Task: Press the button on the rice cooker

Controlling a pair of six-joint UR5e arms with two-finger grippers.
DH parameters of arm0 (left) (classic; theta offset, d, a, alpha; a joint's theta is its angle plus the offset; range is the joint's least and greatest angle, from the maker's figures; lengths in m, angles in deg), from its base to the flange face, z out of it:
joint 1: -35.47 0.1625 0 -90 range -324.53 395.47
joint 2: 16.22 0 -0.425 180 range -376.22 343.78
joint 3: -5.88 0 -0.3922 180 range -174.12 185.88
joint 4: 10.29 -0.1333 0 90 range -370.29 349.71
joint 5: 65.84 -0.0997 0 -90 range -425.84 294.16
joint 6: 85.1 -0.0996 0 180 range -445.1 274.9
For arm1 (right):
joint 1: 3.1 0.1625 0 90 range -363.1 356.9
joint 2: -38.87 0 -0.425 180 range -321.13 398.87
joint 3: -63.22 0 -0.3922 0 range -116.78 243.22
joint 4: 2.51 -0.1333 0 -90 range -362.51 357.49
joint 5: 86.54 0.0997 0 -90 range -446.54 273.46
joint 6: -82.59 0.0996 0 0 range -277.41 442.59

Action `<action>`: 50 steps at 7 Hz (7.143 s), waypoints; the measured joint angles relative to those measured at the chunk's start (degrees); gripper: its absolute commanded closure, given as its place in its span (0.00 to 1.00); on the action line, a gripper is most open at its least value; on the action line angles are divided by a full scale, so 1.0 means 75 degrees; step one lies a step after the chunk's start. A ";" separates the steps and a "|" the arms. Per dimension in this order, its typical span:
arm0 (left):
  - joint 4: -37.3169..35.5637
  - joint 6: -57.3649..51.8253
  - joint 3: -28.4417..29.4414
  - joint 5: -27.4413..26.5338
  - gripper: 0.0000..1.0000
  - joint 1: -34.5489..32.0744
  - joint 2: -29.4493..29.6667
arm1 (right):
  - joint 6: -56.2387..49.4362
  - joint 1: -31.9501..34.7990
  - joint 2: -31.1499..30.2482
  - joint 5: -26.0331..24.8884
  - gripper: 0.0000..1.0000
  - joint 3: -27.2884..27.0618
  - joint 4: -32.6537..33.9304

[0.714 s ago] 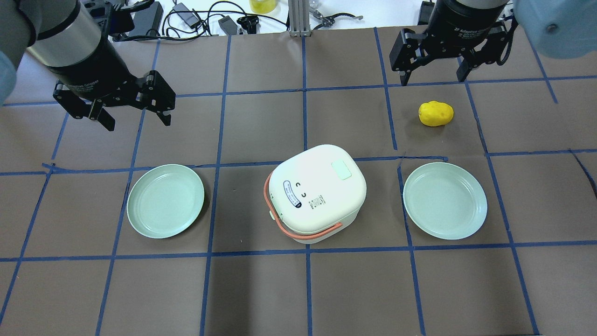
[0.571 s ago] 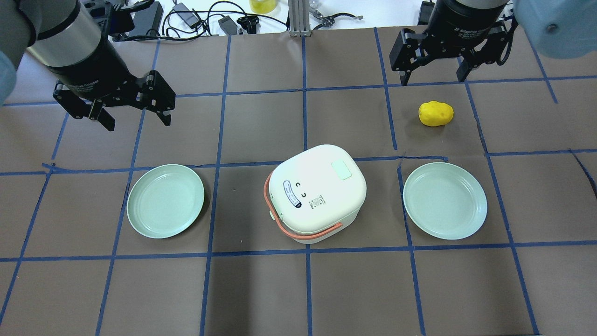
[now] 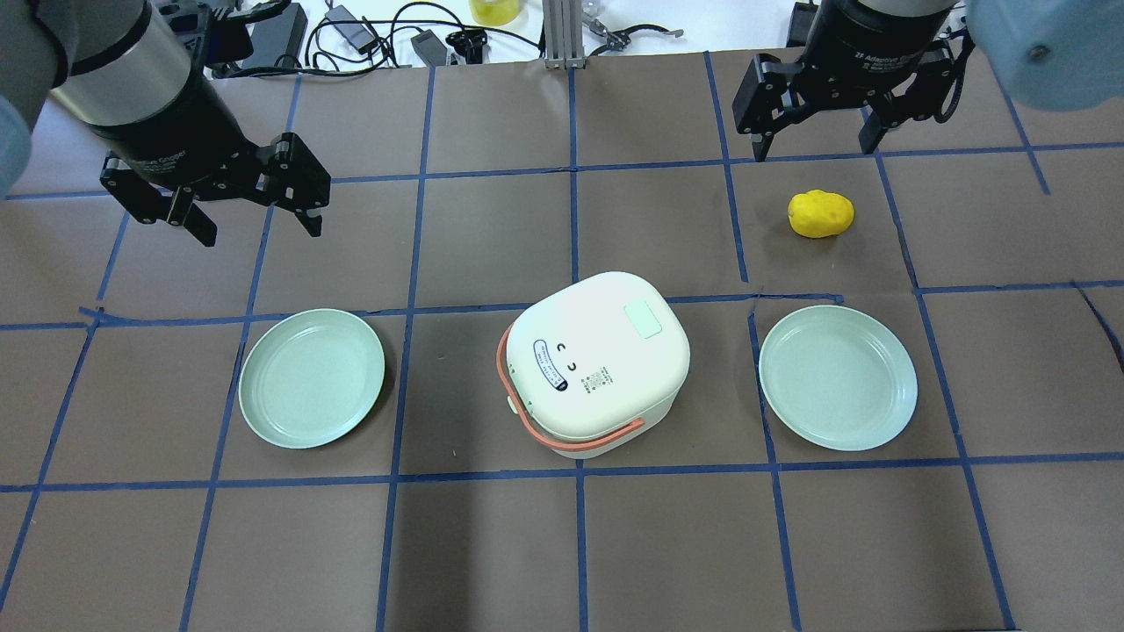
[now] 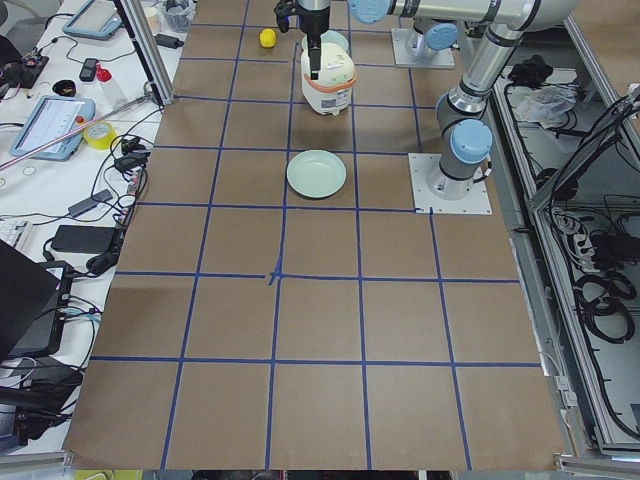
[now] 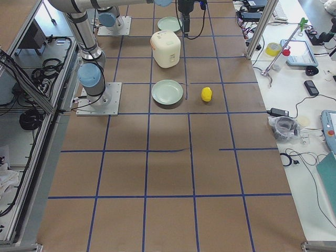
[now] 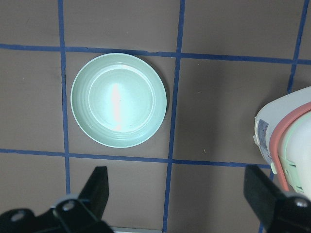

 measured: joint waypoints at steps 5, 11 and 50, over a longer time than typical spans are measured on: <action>0.0000 0.0000 0.0000 0.0000 0.00 0.0000 0.0002 | 0.0077 0.0011 0.0038 0.0079 0.00 -0.0035 0.0009; 0.0000 0.0000 0.0000 0.0000 0.00 0.0000 -0.0001 | 0.0252 0.0505 0.0277 0.0141 0.49 -0.0373 0.0147; 0.0000 0.0000 0.0000 0.0000 0.00 0.0000 -0.0002 | -0.0058 -0.0260 0.0361 0.0142 0.00 -0.0189 0.0192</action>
